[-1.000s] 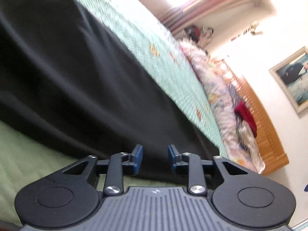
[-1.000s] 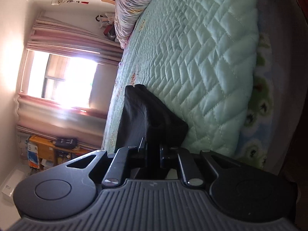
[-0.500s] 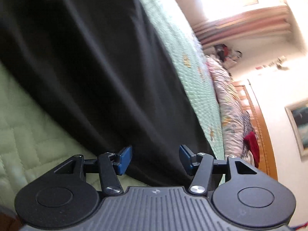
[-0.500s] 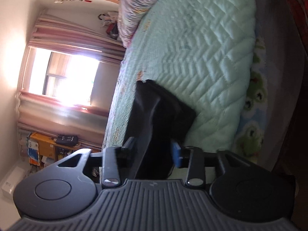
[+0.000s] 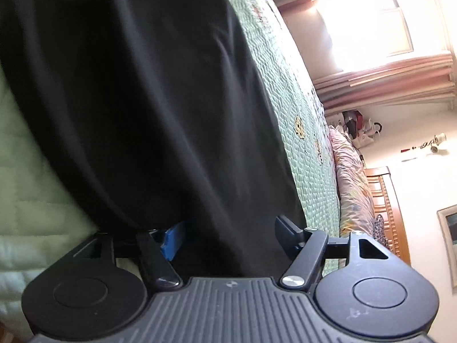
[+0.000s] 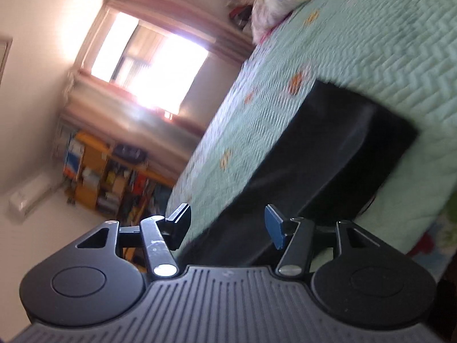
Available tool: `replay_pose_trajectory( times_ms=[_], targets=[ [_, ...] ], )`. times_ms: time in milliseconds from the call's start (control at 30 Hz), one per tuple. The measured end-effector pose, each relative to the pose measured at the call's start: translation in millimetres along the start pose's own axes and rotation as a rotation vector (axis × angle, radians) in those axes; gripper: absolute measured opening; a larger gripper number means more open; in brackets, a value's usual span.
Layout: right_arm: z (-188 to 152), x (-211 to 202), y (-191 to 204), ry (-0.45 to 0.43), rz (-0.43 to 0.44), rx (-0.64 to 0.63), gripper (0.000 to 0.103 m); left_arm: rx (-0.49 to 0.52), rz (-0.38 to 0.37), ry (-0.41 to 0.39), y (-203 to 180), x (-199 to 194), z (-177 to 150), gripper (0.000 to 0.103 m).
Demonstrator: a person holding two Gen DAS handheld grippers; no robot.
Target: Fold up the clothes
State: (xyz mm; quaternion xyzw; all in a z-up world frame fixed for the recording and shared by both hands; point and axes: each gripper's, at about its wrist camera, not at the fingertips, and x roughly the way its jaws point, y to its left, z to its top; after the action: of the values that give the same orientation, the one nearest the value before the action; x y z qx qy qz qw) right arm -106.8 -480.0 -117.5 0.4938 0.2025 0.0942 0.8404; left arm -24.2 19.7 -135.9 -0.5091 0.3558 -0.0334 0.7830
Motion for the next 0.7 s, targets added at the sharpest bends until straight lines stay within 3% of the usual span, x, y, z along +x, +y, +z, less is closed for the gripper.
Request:
replay_pose_trajectory(
  times_ms=[67,133,167,200,333,467,700],
  targets=[
    [-8,13,-3,0.035,-0.014,0.000,0.059,0.041,0.012,0.002,-4,0,0,0.064],
    [-17,22,-7,0.065,-0.020,0.008,0.059,0.068,0.042,0.006,-5,-1,-1,0.039],
    [-21,25,-10,0.078,-0.020,0.016,0.060,0.065,0.045,0.014,-1,-1,0,0.020],
    [-25,29,-12,0.092,-0.018,0.022,0.060,0.061,0.046,0.022,4,-1,1,0.015],
    [-46,39,5,0.191,0.061,-0.055,0.060,0.156,0.016,0.004,-2,-12,1,0.011],
    [-63,57,12,0.298,0.141,0.021,0.060,0.241,-0.030,-0.028,-22,-25,1,0.010],
    [-88,95,14,0.451,0.128,0.163,0.065,0.218,-0.074,-0.012,-32,-32,1,0.010]
  ],
)
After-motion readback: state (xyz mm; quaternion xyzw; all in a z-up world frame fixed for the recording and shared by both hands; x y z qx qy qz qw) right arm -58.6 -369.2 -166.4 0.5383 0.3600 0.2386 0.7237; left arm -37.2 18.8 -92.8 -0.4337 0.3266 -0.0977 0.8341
